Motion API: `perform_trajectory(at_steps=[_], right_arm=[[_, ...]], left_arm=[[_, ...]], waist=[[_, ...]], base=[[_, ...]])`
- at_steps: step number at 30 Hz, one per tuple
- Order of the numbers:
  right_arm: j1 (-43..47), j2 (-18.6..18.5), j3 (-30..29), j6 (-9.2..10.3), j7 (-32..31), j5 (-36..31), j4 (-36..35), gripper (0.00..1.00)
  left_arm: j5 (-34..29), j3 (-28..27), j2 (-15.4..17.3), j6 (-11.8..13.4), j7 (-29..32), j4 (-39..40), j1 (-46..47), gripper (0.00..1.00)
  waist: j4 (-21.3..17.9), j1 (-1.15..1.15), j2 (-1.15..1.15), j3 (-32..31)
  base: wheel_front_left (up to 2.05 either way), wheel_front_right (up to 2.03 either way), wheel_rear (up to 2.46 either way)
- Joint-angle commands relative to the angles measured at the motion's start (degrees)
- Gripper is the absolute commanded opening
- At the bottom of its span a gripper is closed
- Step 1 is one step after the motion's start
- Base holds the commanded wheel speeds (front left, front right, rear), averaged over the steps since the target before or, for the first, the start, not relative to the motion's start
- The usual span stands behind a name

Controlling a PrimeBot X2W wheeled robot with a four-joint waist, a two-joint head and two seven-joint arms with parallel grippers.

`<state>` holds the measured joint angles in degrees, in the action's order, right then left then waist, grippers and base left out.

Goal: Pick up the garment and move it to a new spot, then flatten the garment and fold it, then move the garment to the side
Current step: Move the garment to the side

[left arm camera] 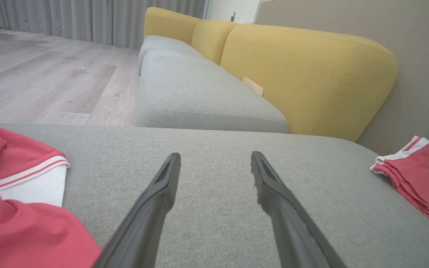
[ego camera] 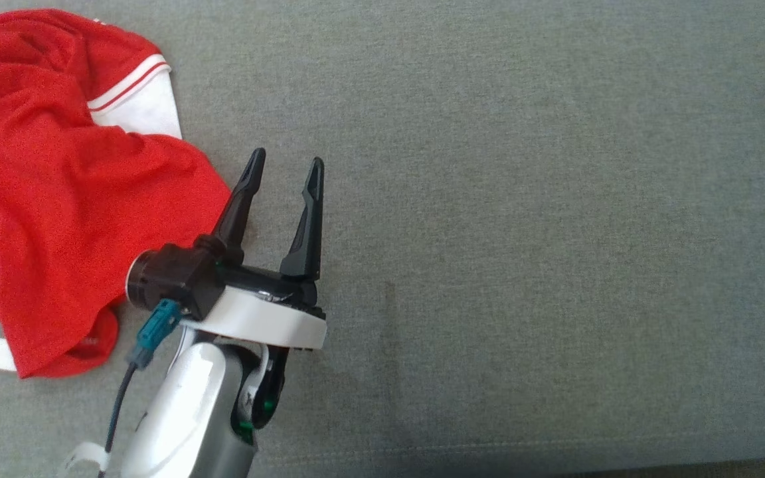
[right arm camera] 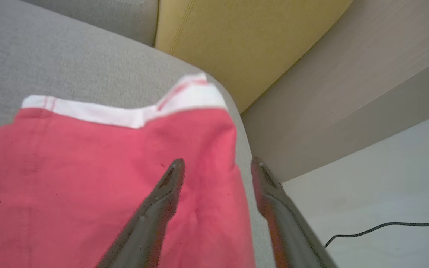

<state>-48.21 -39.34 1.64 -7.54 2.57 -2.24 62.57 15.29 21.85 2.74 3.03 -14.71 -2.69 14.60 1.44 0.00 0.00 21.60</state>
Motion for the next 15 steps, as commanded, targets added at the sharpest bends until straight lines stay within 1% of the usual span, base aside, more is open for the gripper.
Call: perform_trajectory(at_steps=[1,5,8,11,15], right_arm=[[-0.2,-1.0,-0.6,0.05,1.0,-1.4,-1.9,1.00],[0.0,0.8,-4.5,0.05,2.2,-4.3,-3.5,1.00],[0.3,3.6,-7.2,0.05,4.0,-5.5,-5.7,1.00],[0.8,8.6,-8.8,0.05,6.6,-5.3,-9.1,1.00],[3.0,16.9,-8.6,0.05,8.9,-3.3,-14.5,1.00]], left_arm=[[0.0,-1.7,0.1,0.0,-0.3,1.4,1.5,1.00],[0.1,-2.0,0.1,-0.1,-0.3,1.1,1.4,1.00],[0.1,-2.5,0.1,-0.1,-0.3,1.0,0.9,1.00],[0.1,-3.1,0.1,-0.1,-0.3,1.0,0.1,1.00],[0.3,-4.1,0.1,0.2,-0.3,1.5,-1.5,1.00]], waist=[[-0.2,0.00,0.00,-0.4],[-0.6,0.00,0.00,-1.6],[-1.2,0.00,0.00,-3.2],[-2.0,0.00,0.00,-5.2],[-2.9,0.00,0.00,-8.6]], base=[[0.00,0.00,0.00],[0.00,0.00,0.00],[0.00,0.00,0.00],[0.00,0.00,0.00],[0.00,0.00,0.00]])
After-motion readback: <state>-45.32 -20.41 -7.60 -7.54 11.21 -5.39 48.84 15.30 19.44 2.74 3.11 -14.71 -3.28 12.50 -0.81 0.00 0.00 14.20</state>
